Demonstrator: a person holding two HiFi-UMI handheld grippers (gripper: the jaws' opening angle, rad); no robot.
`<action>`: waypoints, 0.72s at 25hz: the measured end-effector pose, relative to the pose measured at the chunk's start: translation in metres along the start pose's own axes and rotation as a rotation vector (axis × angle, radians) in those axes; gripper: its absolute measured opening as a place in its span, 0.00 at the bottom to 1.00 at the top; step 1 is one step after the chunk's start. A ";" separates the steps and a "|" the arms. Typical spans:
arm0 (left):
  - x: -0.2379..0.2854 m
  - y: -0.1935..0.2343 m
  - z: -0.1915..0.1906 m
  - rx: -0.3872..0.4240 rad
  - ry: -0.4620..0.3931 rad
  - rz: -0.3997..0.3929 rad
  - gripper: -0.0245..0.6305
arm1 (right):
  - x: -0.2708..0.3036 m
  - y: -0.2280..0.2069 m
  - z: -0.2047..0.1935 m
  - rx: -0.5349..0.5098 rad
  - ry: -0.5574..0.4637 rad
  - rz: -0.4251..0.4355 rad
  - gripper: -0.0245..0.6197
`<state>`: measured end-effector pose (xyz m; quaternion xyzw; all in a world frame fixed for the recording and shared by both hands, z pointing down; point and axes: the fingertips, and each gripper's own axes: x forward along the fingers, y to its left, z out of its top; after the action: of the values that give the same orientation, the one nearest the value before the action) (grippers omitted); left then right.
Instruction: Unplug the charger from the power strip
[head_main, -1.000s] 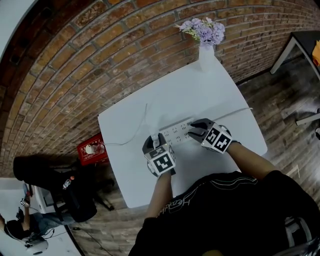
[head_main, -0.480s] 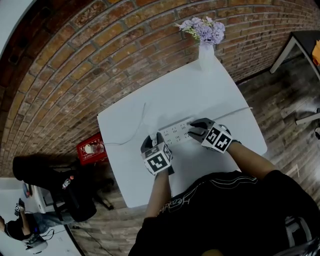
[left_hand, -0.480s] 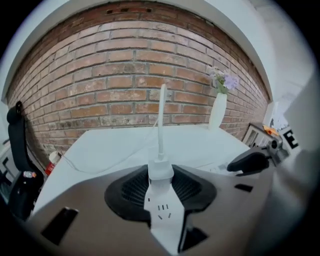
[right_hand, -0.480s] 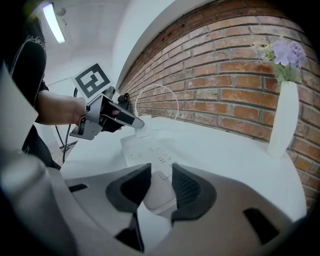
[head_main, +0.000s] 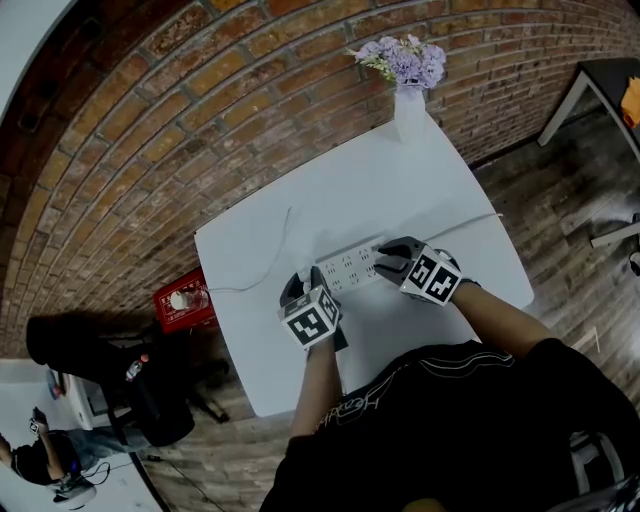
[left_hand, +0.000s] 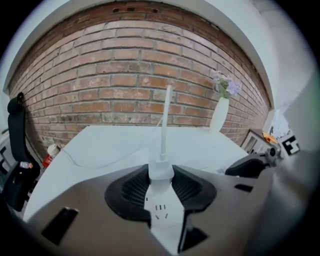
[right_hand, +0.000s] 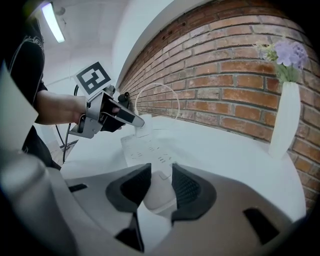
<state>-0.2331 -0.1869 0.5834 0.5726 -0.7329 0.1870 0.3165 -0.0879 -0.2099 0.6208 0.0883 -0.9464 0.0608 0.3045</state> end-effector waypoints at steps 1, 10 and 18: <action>0.001 0.001 0.000 -0.001 0.000 -0.001 0.25 | 0.001 0.001 0.000 -0.003 0.004 0.000 0.21; -0.004 -0.001 -0.001 0.129 -0.018 0.069 0.25 | 0.003 0.002 0.001 -0.003 0.010 -0.002 0.21; -0.006 0.001 0.001 0.127 -0.024 0.085 0.25 | 0.003 0.003 0.001 -0.003 0.015 0.004 0.21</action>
<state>-0.2332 -0.1825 0.5788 0.5619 -0.7471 0.2393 0.2624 -0.0913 -0.2074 0.6220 0.0857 -0.9444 0.0608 0.3117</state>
